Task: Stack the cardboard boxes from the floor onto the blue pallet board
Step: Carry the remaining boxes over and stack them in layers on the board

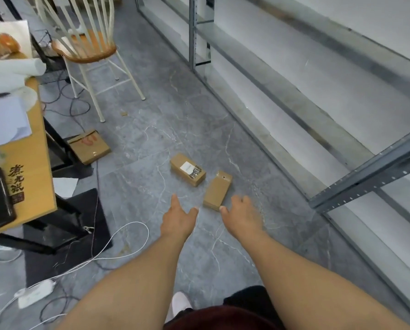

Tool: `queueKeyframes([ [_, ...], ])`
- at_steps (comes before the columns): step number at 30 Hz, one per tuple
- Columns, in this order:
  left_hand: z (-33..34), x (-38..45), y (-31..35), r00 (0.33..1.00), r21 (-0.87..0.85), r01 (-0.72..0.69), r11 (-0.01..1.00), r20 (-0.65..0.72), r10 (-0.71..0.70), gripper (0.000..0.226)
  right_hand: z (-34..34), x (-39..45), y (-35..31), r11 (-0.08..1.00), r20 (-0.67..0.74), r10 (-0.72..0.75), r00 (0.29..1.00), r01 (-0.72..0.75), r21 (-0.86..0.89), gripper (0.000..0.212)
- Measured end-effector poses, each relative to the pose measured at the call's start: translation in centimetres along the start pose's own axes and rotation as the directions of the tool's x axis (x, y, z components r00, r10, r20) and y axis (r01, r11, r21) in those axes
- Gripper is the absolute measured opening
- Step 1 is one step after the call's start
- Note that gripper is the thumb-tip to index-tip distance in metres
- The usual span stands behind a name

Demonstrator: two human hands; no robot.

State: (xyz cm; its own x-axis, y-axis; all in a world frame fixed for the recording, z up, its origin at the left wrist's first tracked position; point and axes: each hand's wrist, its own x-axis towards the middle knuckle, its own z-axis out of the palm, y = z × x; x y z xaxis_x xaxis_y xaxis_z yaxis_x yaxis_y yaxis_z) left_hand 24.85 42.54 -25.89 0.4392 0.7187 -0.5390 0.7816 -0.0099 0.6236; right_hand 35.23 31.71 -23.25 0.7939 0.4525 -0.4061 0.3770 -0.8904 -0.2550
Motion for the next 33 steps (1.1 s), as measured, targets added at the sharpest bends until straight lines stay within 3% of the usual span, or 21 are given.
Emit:
queueKeyframes([
  [8,2.1,7.3,3.8,0.995,0.039,0.048,0.998,0.090,-0.051,0.082,-0.1,8.1,0.3,0.997,0.030,0.055,0.998,-0.056,0.046,0.045],
  [21,9.1,25.2,14.5,0.973,0.102,0.139,0.985,0.174,-0.155,0.077,-1.2,29.7,2.1,0.957,0.255,0.215,0.943,-0.255,0.139,0.048],
  [27,14.0,32.5,13.8,0.947,0.130,0.170,0.977,0.253,-0.198,0.076,3.5,37.1,4.0,0.878,0.375,0.336,0.864,-0.432,0.207,0.040],
  [33,19.3,40.7,9.4,0.911,0.263,0.201,0.944,0.304,-0.279,0.074,12.2,43.2,6.3,0.783,0.453,0.443,0.774,-0.580,0.226,0.041],
])
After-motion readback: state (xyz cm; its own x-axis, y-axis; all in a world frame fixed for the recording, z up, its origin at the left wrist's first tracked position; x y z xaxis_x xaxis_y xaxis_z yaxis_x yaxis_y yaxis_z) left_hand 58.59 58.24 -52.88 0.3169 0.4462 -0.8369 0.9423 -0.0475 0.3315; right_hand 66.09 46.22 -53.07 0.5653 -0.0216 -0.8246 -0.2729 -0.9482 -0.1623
